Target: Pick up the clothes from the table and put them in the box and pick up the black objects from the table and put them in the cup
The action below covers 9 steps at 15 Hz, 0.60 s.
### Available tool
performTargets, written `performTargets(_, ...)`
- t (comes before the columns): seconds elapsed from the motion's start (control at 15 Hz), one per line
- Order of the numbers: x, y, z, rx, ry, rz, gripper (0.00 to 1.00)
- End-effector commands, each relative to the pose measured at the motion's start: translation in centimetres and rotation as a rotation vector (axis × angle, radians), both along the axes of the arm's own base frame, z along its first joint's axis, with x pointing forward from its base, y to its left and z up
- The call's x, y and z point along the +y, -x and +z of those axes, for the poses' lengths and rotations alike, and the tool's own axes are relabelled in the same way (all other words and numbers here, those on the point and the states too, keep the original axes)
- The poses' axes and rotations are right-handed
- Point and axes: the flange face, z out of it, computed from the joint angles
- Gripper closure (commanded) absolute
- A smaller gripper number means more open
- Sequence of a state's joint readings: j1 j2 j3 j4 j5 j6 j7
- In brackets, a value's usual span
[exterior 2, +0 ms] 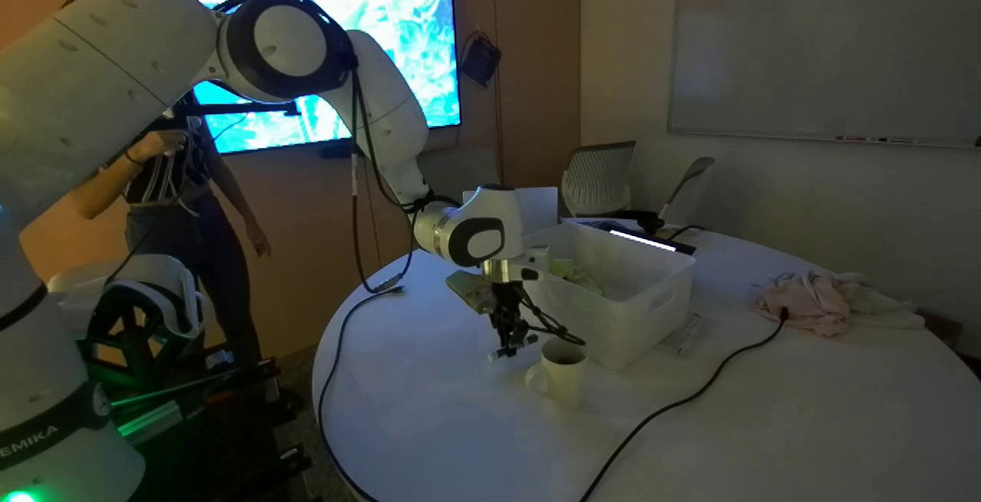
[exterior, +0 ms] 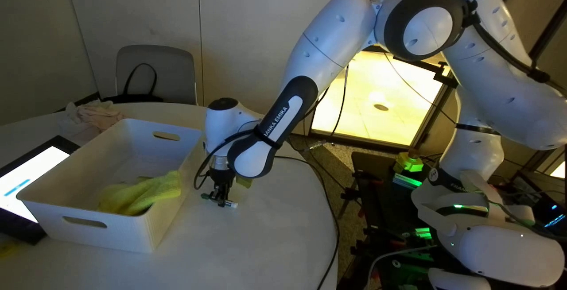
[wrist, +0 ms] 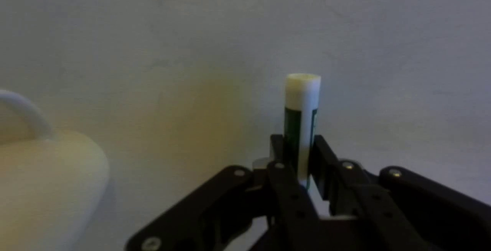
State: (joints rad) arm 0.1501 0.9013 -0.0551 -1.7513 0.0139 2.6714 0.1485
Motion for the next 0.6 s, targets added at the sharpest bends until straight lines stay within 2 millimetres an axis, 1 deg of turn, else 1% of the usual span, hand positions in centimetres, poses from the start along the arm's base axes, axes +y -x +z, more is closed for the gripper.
performTargets(0.0,0.8,1.8,4.0,0.006,0.034,0.054,0.95)
performTargets(0.27,1.3,4.2,7.5,0.005,0.055,0.095,0.95)
performTargets(0.53,0.6,6.5,10.5,-0.031,0.077,0.093,0.95)
